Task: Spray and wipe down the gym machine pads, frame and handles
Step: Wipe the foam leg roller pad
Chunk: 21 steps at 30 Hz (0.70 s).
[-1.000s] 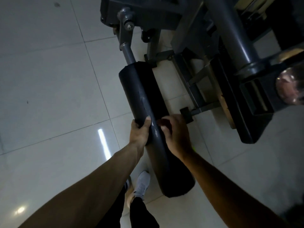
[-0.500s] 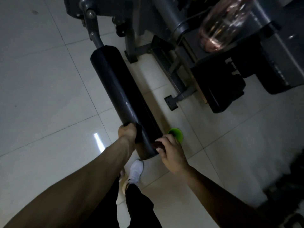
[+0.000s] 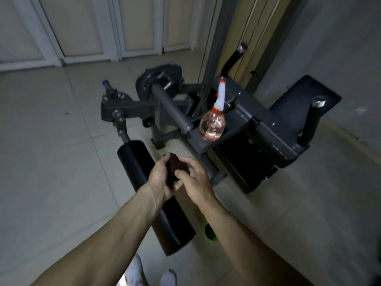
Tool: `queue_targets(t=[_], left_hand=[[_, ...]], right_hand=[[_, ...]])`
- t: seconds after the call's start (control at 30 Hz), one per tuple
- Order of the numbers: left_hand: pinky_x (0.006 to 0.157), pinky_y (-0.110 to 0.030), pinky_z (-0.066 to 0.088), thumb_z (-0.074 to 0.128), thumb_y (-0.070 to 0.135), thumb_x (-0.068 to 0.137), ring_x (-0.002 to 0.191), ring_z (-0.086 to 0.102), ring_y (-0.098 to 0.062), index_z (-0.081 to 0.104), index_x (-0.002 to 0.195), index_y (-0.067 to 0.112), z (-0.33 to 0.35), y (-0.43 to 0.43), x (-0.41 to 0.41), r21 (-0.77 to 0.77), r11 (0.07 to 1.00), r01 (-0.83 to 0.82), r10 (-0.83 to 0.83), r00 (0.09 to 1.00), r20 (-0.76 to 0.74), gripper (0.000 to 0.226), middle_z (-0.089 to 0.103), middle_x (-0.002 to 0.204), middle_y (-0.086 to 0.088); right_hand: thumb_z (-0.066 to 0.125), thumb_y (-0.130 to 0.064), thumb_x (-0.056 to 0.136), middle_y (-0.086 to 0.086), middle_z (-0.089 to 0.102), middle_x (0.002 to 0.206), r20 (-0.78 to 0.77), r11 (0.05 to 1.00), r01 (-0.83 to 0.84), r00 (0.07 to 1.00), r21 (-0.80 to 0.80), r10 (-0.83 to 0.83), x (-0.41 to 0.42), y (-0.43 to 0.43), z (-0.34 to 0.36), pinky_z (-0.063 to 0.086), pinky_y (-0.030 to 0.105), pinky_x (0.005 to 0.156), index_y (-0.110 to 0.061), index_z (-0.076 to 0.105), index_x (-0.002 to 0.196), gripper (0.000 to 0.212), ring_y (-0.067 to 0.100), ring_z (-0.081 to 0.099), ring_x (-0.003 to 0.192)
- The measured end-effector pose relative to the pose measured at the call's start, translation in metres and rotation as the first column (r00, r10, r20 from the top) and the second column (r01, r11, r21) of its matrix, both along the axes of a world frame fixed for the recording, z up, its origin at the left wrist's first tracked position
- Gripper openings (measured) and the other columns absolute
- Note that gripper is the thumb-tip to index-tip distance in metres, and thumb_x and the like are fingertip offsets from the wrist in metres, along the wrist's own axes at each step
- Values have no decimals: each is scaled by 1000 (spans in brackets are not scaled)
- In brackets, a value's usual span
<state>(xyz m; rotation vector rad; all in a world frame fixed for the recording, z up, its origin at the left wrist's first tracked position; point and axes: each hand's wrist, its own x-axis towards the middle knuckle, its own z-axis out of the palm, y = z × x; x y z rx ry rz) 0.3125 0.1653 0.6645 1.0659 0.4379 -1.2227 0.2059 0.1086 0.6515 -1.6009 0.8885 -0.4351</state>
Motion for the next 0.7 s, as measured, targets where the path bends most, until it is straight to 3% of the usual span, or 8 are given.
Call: queue_targets(t=[0.07, 0.13, 0.2, 0.3, 0.4, 0.5, 0.6, 0.7], left_hand=[[58, -33, 61, 59, 45, 97, 89, 70, -23, 67, 113, 20, 23, -12, 10, -17, 1000, -7, 7, 1000, 25, 31, 70, 96, -7], [57, -30, 62, 59, 47, 95, 98, 70, -23, 68, 111, 20, 43, -24, 18, -34, 999, 10, -8, 999, 43, 32, 71, 102, -8], [57, -29, 60, 57, 46, 95, 94, 70, -24, 68, 111, 19, 61, -33, 23, -48, 999, 6, -2, 998, 66, 33, 71, 102, -8], [57, -28, 61, 58, 47, 95, 89, 70, -22, 69, 112, 19, 76, -42, 29, -65, 998, -27, 32, 995, 90, 34, 71, 96, -7], [55, -28, 61, 59, 48, 96, 88, 71, -22, 70, 111, 18, 77, -40, 33, -63, 997, -51, 57, 994, 92, 35, 74, 92, -7], [61, -30, 61, 60, 48, 96, 91, 71, -24, 72, 107, 16, 68, -26, 37, -47, 994, -94, 97, 993, 60, 36, 74, 95, -9], [72, -33, 60, 59, 47, 97, 91, 71, -24, 70, 102, 16, 61, -6, 45, -43, 988, -147, 149, 988, 44, 34, 73, 97, -9], [61, -30, 61, 58, 49, 96, 89, 71, -21, 70, 105, 18, 49, 20, 54, -32, 984, -178, 179, 984, 22, 34, 74, 92, -6]], right_hand=[[70, -29, 83, -14, 66, 123, 40, 988, 120, 992, -93, -117, -8, -18, 15, 51, 25, 98, -36, 66, 119, 37, 0, 61, 115], [75, -22, 84, -9, 62, 123, 123, 942, 291, 954, -168, -273, -12, -41, 33, 51, 20, 90, -39, 61, 112, 36, 8, 62, 114], [83, -19, 82, -9, 52, 130, 158, 879, 401, 915, -258, -371, -10, -68, 52, 49, 18, 88, -38, 56, 120, 50, 8, 58, 116], [89, -27, 75, -7, 29, 160, 60, 901, 300, 953, -314, -297, 12, -108, 76, 46, 42, 112, -39, 30, 152, 98, 17, 38, 144], [90, -22, 76, -4, 14, 171, -54, 958, 178, 979, -226, -195, 40, -132, 91, 37, 59, 117, -47, 9, 160, 119, 30, 27, 154], [86, -18, 82, -6, 25, 167, -45, 973, 133, 989, -189, -144, 51, -137, 92, 40, 57, 116, -49, 13, 160, 112, 26, 37, 148], [81, -23, 87, -14, 52, 136, -38, 962, 57, 997, -267, -69, 59, -118, 91, 50, 46, 106, -45, 28, 157, 91, 16, 56, 124], [72, -33, 84, -13, 58, 129, -119, 928, -69, 993, -366, 27, 74, -77, 78, 52, 48, 103, -40, 44, 146, 68, 15, 59, 118]])
